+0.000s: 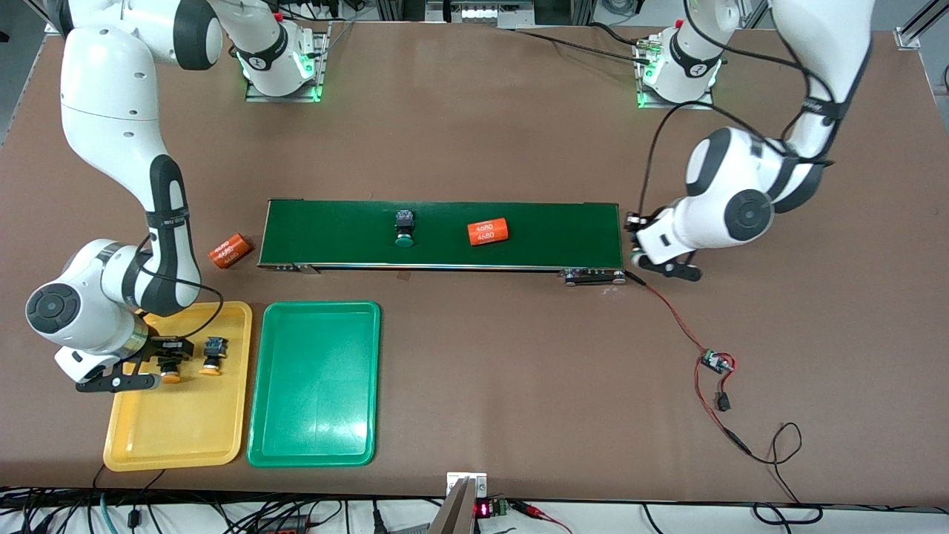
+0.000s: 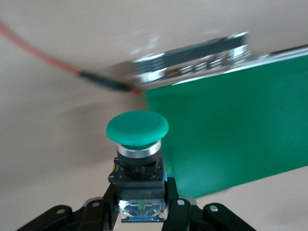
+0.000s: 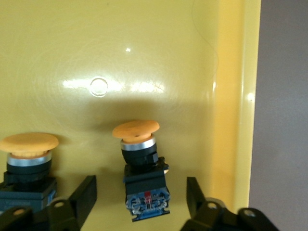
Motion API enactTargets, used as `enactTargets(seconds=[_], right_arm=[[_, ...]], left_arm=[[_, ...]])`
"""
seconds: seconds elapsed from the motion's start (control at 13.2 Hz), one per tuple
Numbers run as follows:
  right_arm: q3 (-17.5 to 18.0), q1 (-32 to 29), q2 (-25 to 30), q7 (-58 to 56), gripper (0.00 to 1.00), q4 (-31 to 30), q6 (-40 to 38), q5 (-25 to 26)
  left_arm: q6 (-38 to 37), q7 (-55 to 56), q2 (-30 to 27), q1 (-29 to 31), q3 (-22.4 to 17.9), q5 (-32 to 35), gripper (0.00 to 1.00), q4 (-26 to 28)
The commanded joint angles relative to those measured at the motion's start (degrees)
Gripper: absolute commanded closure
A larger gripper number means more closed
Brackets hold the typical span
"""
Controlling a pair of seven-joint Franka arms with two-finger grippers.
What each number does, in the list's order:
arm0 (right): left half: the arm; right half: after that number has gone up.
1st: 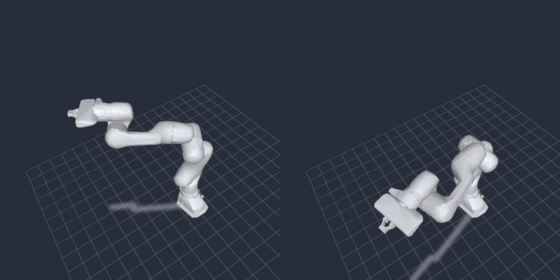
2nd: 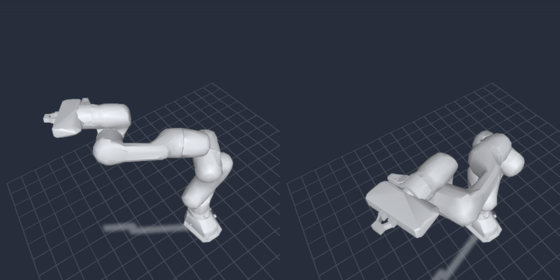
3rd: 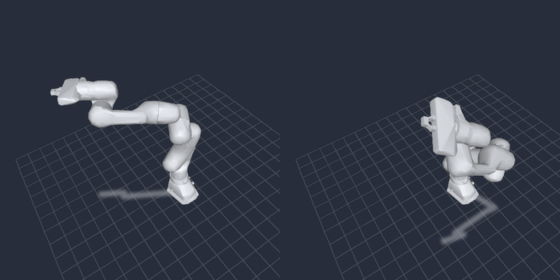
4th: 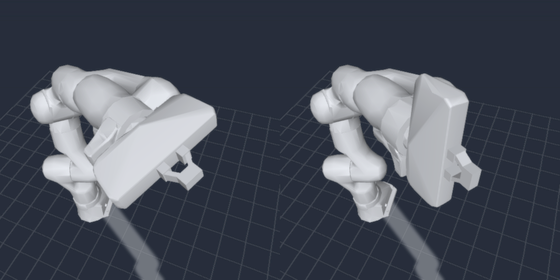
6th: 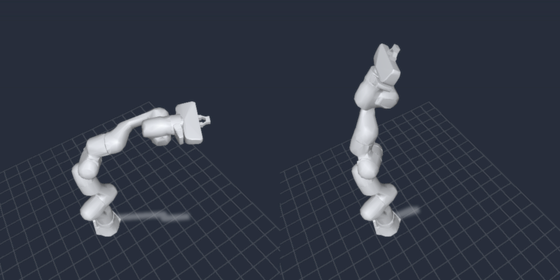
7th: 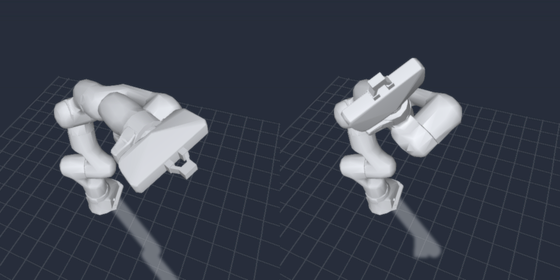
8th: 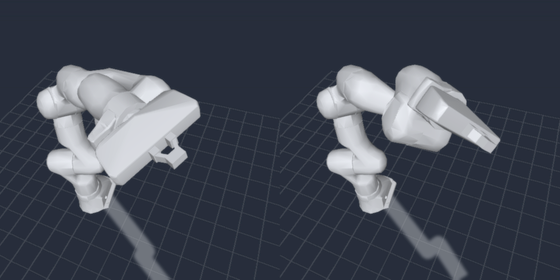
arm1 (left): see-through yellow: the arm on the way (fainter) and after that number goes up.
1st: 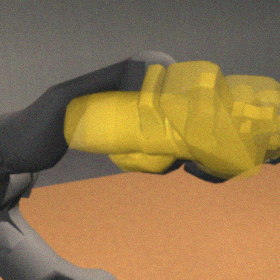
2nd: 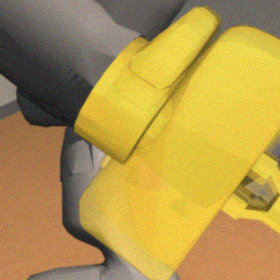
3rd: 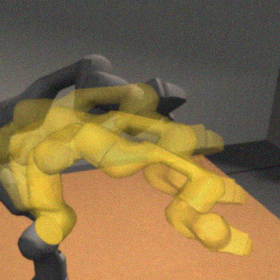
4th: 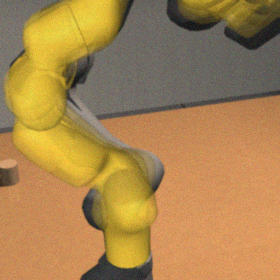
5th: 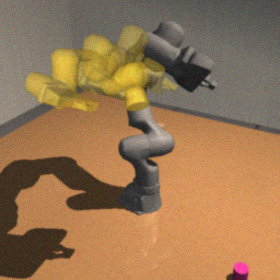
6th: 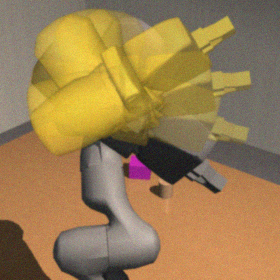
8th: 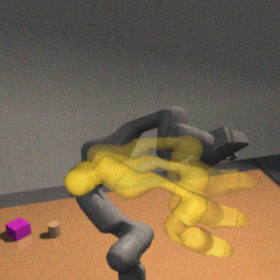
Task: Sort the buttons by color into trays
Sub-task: 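Carry the green button toward the conveyor with the left gripper, then release the green button on the belt while the right gripper reaches it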
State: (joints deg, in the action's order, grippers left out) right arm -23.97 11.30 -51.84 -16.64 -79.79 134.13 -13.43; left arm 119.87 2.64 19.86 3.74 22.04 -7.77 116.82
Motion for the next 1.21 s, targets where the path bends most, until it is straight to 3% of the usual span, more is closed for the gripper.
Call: enactTargets(seconds=[0.0, 0.15, 0.23, 0.3, 0.38, 0.53, 0.68, 0.83, 1.14], right_arm=[[0.6, -0.2, 2.3, -1.6, 0.00, 0.6, -2.5, -1.3], [0.7, -0.2, 6.4, -1.5, 0.00, 0.8, -11.6, -1.5], [0.8, 0.2, 8.4, -1.6, 0.00, 0.8, -14.4, -1.6], [0.9, 1.9, 10.7, -1.5, 0.00, 0.0, -17.4, -1.8], [0.9, 2.8, 13.0, -1.5, 0.00, -1.6, -19.5, -1.9], [0.8, 5.8, 16.8, -0.6, 0.00, -6.9, -20.0, -1.9], [0.8, 8.0, 21.4, 1.9, 0.00, -12.5, -19.8, -2.0], [0.7, 11.3, 25.9, 5.5, 0.00, -17.9, -19.4, -2.0], [0.4, 20.9, 31.0, 18.3, 0.00, -24.1, -19.0, -1.9]], left_arm=[[4.2, 7.7, 3.3, -1.6, 4.8, -1.7, 0.75, -2.1], [7.0, 16.6, 4.8, -3.6, 7.0, -1.7, 0.72, -2.0], [7.6, 17.9, 5.2, -4.3, 7.3, -1.7, 0.62, -1.9], [7.6, 17.8, 5.1, -4.4, 7.3, -1.7, 0.19, -1.9], [7.1, 17.6, 4.4, -4.4, 7.3, -1.7, 0.00, -1.8], [6.0, 17.8, 1.2, -3.8, 7.1, -1.7, 0.00, -1.8], [-0.2, 17.7, -4.2, -3.4, 5.6, -1.3, 0.00, -3.0], [-10.2, 16.6, -8.6, -3.1, 0.6, -0.6, 0.00, -5.8], [-20.6, 8.6, -10.7, 2.0, -1.2, 12.9, 0.00, -10.7]])
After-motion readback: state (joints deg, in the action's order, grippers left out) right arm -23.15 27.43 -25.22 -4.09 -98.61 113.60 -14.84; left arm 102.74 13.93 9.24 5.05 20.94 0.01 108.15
